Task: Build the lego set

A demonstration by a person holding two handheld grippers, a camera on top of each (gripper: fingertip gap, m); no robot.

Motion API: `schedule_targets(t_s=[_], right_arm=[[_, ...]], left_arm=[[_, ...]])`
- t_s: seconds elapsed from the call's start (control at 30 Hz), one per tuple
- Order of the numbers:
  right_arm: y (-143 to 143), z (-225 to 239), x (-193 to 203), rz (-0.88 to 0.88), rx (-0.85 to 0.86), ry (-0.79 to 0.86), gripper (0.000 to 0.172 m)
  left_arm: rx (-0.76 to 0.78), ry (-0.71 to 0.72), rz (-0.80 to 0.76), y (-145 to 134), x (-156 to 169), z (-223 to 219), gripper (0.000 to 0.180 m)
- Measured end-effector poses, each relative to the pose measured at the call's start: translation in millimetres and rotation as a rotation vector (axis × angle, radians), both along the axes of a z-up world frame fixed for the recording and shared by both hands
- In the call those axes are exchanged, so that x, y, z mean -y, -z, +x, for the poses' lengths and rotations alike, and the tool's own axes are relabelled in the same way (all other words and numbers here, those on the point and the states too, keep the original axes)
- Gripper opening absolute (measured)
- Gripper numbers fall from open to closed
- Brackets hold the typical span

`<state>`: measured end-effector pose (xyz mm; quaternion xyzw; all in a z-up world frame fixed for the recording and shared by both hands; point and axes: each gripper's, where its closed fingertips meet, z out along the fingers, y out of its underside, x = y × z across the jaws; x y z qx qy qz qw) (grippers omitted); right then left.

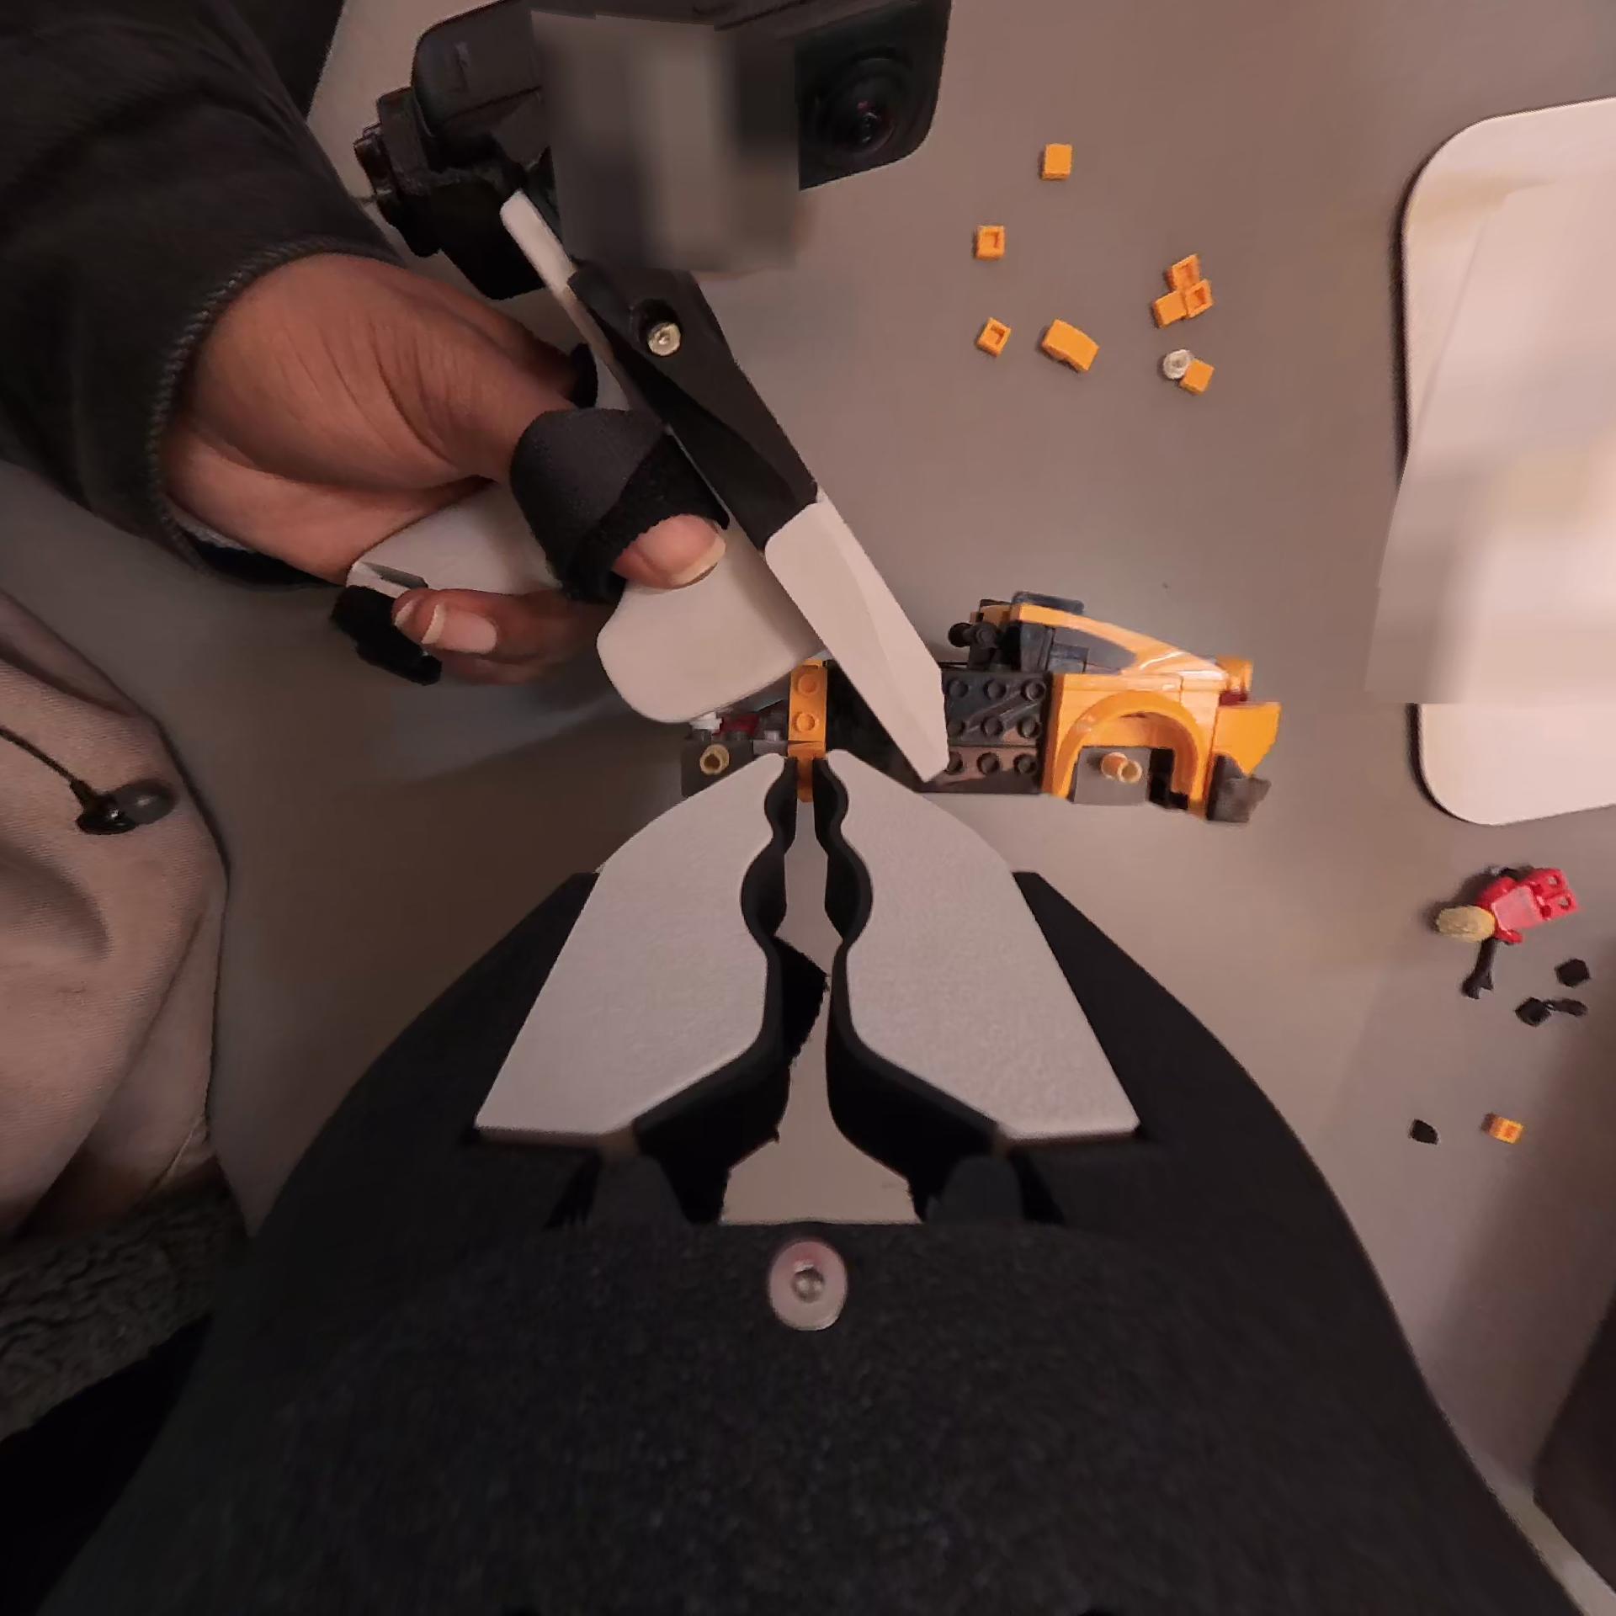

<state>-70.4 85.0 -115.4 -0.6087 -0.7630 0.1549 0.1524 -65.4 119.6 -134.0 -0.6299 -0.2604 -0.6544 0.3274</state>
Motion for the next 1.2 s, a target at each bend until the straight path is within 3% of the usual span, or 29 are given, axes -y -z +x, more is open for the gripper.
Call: schedule_targets(t_s=[0.4, 0.77, 0.9, 1.07, 1.2], right_arm=[[4, -3, 0, 0.011, -0.039, 0.066, 0.003], [6, -14, -7, -0.015, -0.184, 0.266, 0.003], [-6, -14, -6, 0.009, -0.226, 0.161, 0.004], [-9, -10, -4, 0.147, -0.158, -0.008, 0.013], [-4, -12, -7, 0.18, -0.143, -0.016, 0.009]], left_arm=[[-0.101, -0.043, 0.048, 0, -3, -5, 0.063], [-0.222, -0.116, 0.086, 2, -8, -20, 0.063], [-0.249, -0.113, 0.146, -11, -8, -20, 0.064], [-0.245, -0.109, 0.14, -10, -7, -19, 0.064], [-0.246, -0.111, 0.147, -12, -7, -19, 0.064]])
